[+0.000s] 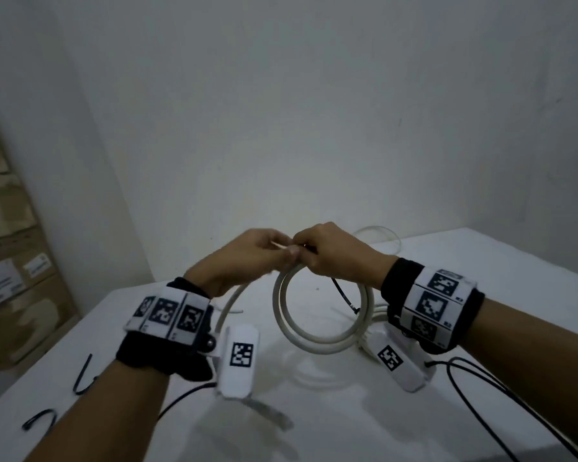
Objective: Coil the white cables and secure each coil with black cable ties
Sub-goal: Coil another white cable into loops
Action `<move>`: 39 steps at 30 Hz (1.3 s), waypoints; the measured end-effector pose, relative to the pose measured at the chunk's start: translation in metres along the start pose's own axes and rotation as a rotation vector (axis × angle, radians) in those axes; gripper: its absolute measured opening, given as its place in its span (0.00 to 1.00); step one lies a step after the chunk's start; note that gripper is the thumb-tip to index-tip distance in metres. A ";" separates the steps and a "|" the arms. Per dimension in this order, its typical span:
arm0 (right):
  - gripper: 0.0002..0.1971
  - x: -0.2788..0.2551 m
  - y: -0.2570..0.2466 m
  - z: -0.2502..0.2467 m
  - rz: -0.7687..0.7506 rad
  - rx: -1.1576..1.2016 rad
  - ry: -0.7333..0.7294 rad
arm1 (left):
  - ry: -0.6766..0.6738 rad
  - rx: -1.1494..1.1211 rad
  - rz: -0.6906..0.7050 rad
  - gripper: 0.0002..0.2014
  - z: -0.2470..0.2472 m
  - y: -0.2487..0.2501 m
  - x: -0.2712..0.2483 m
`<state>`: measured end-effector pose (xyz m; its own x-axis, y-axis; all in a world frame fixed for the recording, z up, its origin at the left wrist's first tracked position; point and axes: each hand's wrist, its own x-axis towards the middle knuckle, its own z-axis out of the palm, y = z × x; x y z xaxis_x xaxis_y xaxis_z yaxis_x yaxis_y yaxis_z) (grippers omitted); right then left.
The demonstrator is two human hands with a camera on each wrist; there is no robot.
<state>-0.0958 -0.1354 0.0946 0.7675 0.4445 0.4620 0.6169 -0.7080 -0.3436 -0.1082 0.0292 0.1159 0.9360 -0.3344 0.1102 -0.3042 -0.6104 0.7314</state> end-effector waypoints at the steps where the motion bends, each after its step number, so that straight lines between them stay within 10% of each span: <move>1: 0.12 0.000 -0.002 -0.002 -0.017 -0.010 -0.013 | -0.068 -0.094 0.022 0.14 0.001 -0.003 -0.002; 10: 0.14 -0.004 -0.025 0.009 -0.110 0.080 -0.097 | -0.285 -0.490 0.066 0.25 -0.001 -0.038 -0.031; 19: 0.18 0.014 -0.031 0.015 -0.125 0.137 -0.067 | 0.146 -0.696 0.142 0.18 0.035 -0.048 -0.040; 30: 0.17 0.024 -0.023 0.006 0.020 0.405 -0.251 | 0.316 -0.749 0.124 0.06 0.039 -0.068 -0.031; 39: 0.12 -0.013 0.020 0.021 0.118 0.398 0.272 | 0.691 -1.026 0.032 0.11 -0.001 -0.099 -0.001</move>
<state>-0.0893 -0.1436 0.0643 0.7954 0.1769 0.5797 0.5882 -0.4564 -0.6676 -0.0792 0.0907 0.0441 0.9225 0.3005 0.2423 -0.3410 0.3402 0.8763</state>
